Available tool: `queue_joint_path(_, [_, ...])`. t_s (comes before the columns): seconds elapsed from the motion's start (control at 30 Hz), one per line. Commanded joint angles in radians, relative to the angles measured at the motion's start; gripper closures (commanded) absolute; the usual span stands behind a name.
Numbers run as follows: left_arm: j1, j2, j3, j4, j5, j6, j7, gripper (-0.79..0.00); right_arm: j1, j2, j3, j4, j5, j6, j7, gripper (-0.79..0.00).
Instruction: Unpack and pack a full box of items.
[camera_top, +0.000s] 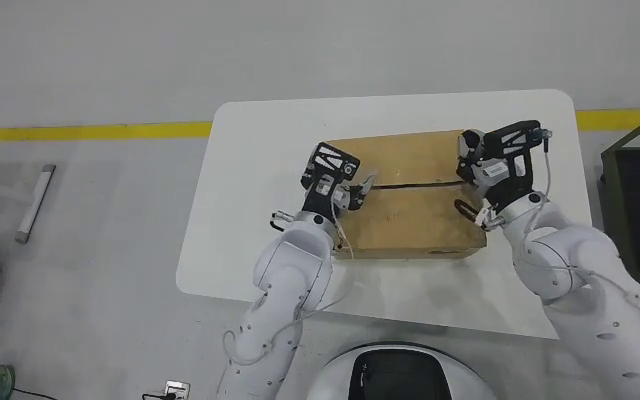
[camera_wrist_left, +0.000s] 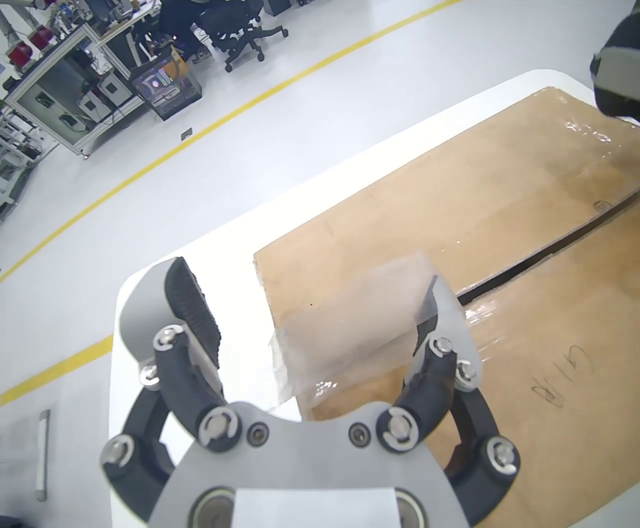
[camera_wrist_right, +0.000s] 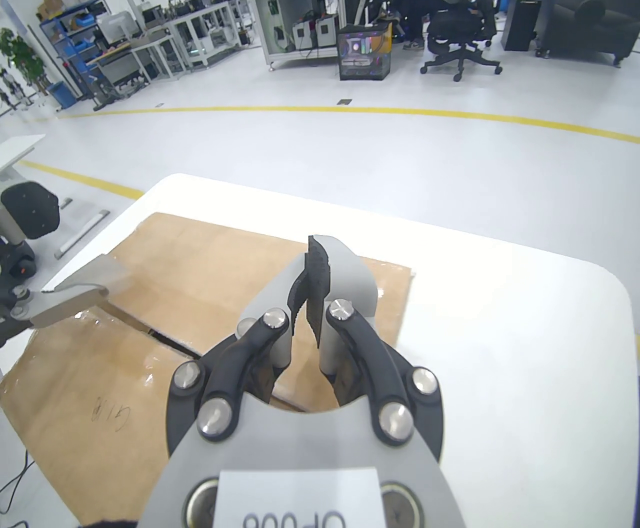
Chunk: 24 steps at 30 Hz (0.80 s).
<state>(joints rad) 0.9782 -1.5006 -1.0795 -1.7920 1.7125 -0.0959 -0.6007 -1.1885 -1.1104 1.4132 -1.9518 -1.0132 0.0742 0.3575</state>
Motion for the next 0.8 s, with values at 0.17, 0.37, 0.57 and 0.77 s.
queue_joint_path(0.17, [-0.04,-0.016,0.068,0.059,0.008,0.029,0.002,-0.785,-0.071,0.009,0.129,0.005,0.037,-0.053,-0.008,0.0])
queue_joint_path(0.37, [-0.078,-0.035,0.132,0.102,0.012,0.054,0.003,-0.785,-0.125,0.014,0.217,0.013,0.069,-0.099,-0.025,0.0])
queue_joint_path(0.57, [-0.118,-0.055,0.183,0.152,0.008,0.084,0.0,-0.785,-0.164,0.019,0.296,0.034,0.097,-0.148,-0.038,0.0])
queue_joint_path(0.77, [-0.163,-0.081,0.238,0.2,-0.007,0.107,0.001,-0.785,-0.196,0.023,0.36,0.063,0.125,-0.194,-0.05,0.0])
